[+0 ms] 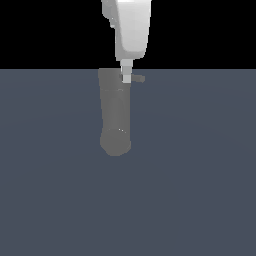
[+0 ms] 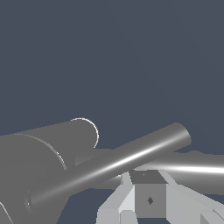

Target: Turn on the faucet by rotating a designated handle.

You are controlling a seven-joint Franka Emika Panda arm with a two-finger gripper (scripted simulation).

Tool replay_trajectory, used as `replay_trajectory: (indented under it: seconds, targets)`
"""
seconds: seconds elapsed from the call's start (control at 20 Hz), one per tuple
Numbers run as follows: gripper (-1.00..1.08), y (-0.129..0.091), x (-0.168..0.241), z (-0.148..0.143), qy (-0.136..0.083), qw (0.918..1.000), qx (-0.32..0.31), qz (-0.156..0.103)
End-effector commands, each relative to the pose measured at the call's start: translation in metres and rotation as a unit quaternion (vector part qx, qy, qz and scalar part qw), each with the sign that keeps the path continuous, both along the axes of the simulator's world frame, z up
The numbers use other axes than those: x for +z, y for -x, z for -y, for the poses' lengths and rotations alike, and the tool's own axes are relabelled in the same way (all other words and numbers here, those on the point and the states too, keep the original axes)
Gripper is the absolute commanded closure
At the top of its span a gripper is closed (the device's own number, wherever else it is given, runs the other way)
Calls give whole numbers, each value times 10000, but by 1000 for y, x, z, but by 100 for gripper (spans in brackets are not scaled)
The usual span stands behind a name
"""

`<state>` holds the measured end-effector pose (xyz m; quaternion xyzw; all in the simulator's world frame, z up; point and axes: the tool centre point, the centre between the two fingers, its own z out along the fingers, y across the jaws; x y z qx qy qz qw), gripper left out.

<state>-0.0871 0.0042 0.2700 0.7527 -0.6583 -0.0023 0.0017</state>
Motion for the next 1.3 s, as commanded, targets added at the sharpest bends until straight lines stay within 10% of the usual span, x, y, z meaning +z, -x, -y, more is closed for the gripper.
replay_trajectory:
  seconds: [0.0,1.25]
  targets:
    - [108,-8,0,16,1,9999,-114,27]
    - [108,-54,0,64,3,9997,-251,30]
